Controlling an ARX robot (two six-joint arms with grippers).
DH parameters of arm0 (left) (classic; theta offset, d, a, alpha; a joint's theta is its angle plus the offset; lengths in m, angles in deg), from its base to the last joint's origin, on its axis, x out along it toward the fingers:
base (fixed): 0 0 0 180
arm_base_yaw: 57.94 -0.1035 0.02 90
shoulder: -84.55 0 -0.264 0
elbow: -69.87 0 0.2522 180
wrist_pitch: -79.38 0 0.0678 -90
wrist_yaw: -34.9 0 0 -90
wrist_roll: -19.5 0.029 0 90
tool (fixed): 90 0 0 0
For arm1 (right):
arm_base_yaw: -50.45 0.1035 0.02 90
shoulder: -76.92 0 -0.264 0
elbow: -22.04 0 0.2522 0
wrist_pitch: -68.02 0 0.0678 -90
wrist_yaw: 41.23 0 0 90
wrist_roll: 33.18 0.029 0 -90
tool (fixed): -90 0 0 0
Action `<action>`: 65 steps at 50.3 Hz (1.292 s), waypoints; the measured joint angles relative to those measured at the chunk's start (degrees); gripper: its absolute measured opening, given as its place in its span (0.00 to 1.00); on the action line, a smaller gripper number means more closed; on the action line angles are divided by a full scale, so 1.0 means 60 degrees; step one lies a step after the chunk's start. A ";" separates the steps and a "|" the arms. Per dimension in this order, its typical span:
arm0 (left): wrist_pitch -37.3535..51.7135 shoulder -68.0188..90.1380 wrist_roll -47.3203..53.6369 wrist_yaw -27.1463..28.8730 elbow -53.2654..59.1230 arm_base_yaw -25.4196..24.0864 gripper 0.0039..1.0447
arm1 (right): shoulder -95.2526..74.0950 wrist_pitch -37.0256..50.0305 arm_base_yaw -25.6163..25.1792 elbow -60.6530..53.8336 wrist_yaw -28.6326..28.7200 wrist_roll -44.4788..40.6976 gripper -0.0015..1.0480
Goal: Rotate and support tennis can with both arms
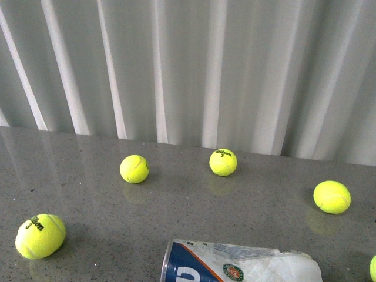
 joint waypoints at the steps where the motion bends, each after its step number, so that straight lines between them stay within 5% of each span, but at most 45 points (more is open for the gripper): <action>1: 0.0000 0.0000 0.0000 -0.0004 0.0000 0.0000 0.94 | 0.0069 -0.0051 0.0000 -0.0018 0.0000 0.0000 0.03; 44: 0.0000 0.0000 0.0000 -0.0004 0.0000 0.0000 0.94 | 0.3133 -0.2565 0.0000 -0.0426 0.0004 0.0018 0.03; 50: 0.0000 0.0000 0.0000 0.0000 0.0000 0.0000 0.94 | 0.4437 -0.4153 0.0000 -0.0419 0.0004 0.0022 0.03; 65: 0.0000 -0.0018 0.0000 -0.0004 0.0000 0.0000 0.94 | 0.4732 -0.4229 0.0000 -0.0419 0.0007 0.0018 0.06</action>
